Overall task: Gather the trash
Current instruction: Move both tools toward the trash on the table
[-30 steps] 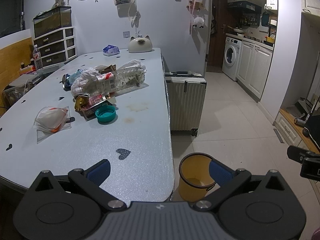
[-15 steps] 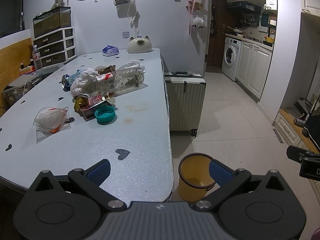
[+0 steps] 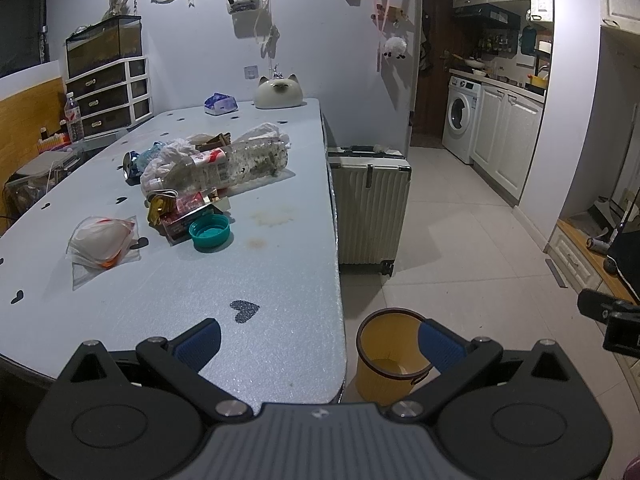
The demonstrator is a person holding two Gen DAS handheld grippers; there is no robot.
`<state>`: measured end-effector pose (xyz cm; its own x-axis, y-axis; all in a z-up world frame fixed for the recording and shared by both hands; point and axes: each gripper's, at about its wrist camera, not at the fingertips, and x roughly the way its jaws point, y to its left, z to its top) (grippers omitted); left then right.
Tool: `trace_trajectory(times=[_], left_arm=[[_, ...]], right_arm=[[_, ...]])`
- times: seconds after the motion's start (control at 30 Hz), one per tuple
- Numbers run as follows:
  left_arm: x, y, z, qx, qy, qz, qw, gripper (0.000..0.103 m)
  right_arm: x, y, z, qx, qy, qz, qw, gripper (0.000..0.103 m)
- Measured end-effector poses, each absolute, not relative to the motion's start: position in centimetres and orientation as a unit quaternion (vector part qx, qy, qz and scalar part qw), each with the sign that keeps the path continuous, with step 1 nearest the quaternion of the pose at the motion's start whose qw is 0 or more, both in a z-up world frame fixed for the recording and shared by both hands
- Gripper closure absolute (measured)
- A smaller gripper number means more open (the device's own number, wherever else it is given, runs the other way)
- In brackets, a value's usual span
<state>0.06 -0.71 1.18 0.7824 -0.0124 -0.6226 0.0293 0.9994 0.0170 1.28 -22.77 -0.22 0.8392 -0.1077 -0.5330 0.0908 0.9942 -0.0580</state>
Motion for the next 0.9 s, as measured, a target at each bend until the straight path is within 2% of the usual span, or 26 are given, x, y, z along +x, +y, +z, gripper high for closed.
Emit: trace_trajectory(times=[0.3, 0.63, 0.9], left_arm=[[0.9, 0.7, 0.4, 0.006, 0.305, 0.007, 0.952, 0.0], [4.2, 4.1, -2.6, -0.01, 0.33, 0.037, 0.943, 0.0], [6.8, 9.3, -3.0, -0.033, 0.334, 0.098, 0.937, 0.0]], right_arm=[[2.4, -23.6, -0.5, 0.01, 0.266, -0.058, 0.962, 0.0], [6.4, -22.8, -2.5, 0.0, 0.268, -0.057, 0.962, 0.0], [10.8, -19.5, -2.3, -0.019, 0.253, -0.025, 0.967, 0.0]])
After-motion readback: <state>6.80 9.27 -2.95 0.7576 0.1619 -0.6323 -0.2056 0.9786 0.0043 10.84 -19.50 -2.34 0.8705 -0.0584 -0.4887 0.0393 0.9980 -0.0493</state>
